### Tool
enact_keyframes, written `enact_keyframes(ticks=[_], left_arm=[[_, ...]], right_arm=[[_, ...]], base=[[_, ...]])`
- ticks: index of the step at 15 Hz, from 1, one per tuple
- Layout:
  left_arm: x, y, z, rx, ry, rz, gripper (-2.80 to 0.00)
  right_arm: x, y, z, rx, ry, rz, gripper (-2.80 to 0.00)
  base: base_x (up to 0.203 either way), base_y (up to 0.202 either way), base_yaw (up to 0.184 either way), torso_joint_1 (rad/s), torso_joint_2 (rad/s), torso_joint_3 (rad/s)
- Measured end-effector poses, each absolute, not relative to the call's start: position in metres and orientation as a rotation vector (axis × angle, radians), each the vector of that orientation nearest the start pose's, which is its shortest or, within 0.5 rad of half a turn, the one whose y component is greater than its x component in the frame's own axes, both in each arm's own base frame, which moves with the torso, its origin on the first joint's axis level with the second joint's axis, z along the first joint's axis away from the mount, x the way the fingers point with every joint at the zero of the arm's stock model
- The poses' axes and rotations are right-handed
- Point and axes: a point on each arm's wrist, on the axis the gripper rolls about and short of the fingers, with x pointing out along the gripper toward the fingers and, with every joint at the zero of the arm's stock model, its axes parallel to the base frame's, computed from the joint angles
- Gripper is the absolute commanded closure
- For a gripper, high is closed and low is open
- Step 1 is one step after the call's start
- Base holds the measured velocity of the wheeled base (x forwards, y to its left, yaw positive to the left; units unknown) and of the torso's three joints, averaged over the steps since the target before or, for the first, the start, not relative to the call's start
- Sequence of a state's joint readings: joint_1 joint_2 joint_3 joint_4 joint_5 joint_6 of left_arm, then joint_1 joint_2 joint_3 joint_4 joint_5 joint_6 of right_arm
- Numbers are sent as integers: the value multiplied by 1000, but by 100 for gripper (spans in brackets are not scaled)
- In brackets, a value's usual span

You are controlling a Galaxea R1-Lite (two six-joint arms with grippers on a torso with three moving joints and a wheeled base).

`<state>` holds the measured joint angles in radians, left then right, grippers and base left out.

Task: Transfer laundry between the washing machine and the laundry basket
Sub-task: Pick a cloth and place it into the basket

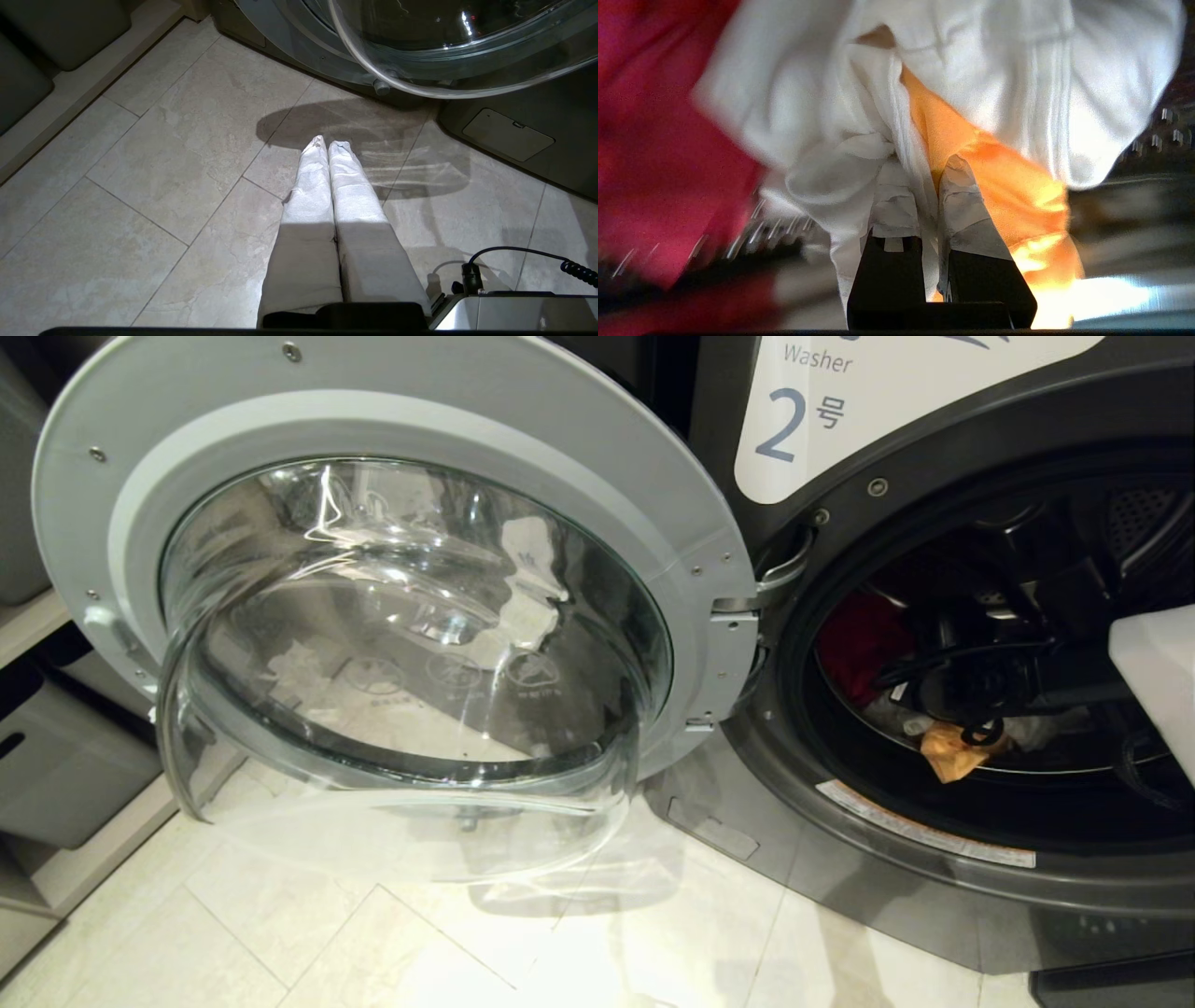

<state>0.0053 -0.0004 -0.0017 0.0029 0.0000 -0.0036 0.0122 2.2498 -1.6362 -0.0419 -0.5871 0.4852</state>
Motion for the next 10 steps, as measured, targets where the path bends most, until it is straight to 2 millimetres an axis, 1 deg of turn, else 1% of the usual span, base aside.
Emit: enact_keyframes(ticks=[3,5,6,8,10], left_arm=[[-23,0,76,-4,1,5,0],[-23,0,76,-4,1,5,0],[-23,0,76,-4,1,5,0],[-23,0,76,-4,1,5,0],[-23,0,76,-3,1,5,0]], right_arm=[[429,27,152,268,365,-630,0],[405,44,157,253,344,-616,0],[391,50,163,248,325,-611,0],[367,54,175,235,302,-614,0],[336,51,184,201,301,-611,0]], base=[[0,0,0,0,0,0],[0,0,0,0,0,0],[0,0,0,0,0,0],[0,0,0,0,0,0],[0,0,0,0,0,0]])
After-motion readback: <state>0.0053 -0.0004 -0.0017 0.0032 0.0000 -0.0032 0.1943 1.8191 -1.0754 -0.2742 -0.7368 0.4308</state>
